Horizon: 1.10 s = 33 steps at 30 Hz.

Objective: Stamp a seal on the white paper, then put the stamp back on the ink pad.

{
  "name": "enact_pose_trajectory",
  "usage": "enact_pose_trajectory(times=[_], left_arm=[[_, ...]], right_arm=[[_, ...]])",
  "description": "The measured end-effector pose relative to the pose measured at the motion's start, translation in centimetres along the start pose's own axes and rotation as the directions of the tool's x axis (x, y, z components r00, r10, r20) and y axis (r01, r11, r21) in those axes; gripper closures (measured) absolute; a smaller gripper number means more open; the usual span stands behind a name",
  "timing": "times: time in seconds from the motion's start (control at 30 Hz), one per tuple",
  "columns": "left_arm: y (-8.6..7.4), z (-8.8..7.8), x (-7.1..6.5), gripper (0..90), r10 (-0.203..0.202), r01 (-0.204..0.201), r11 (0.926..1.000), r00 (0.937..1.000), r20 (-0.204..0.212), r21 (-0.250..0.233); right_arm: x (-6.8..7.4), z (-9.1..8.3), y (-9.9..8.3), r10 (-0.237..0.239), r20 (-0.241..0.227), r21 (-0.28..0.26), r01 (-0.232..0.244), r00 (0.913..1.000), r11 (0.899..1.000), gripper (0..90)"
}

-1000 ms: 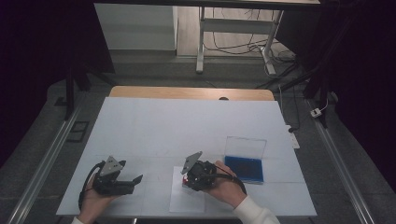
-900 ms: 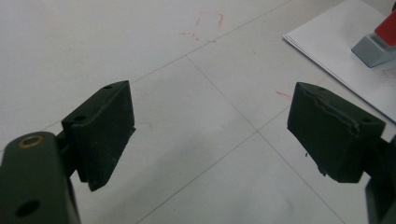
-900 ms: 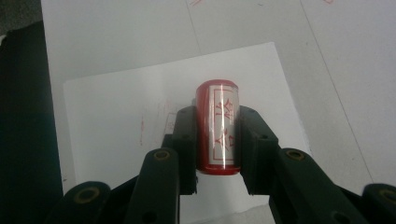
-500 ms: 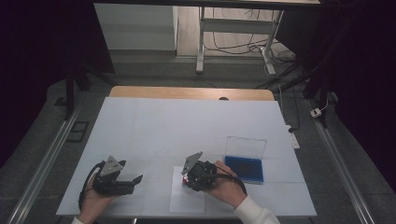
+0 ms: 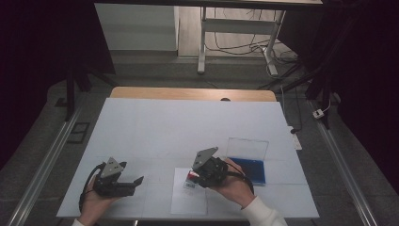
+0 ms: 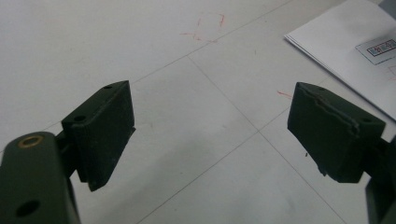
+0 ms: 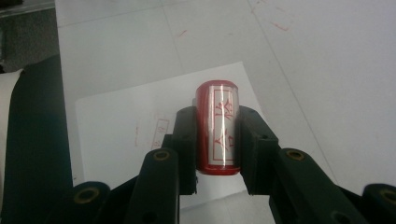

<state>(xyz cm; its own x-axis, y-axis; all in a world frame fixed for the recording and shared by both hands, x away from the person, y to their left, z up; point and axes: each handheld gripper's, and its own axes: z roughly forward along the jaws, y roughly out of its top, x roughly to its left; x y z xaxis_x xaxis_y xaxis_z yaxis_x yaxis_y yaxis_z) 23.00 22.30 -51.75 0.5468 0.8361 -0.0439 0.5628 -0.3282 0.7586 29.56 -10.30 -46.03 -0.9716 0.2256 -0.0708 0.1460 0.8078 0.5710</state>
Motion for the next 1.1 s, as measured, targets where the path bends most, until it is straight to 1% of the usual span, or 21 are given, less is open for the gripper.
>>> enact_pose_trajectory(times=[0.2,0.3,0.33,0.8,0.97,1.1], left_arm=[[0.0,0.0,0.0,15.2,-0.003,0.003,1.0,1.0,-0.003,-0.002],[0.0,-0.1,0.1,15.2,-0.002,0.002,1.0,1.0,-0.003,-0.004],[0.0,-0.1,0.1,15.2,-0.002,0.002,1.0,1.0,-0.004,-0.004],[0.0,-0.1,0.0,15.2,0.0,0.0,1.0,1.0,-0.002,-0.006],[0.0,0.0,0.0,15.1,0.0,0.0,1.0,1.0,0.0,-0.003],[0.0,-0.1,0.0,15.2,0.003,-0.003,1.0,1.0,0.0,-0.003]], right_arm=[[-0.5,-1.0,-0.5,0.023,0.027,-0.032,-0.022,0.9994,0.999,69.7],[-0.6,-1.5,-0.8,0.035,0.031,-0.054,-0.034,0.9989,0.998,69.7],[-0.6,-1.7,-0.9,0.034,0.035,-0.051,-0.032,0.9988,0.998,69.7],[-1.5,-3.9,-2.6,0.074,0.084,-0.101,-0.066,0.9937,0.993,69.7],[-2.1,-5.1,-3.9,0.097,0.112,-0.106,-0.086,0.989,0.991,69.7],[-2.5,-5.8,-5.0,0.117,0.137,-0.105,-0.104,0.9836,0.989,69.7]])
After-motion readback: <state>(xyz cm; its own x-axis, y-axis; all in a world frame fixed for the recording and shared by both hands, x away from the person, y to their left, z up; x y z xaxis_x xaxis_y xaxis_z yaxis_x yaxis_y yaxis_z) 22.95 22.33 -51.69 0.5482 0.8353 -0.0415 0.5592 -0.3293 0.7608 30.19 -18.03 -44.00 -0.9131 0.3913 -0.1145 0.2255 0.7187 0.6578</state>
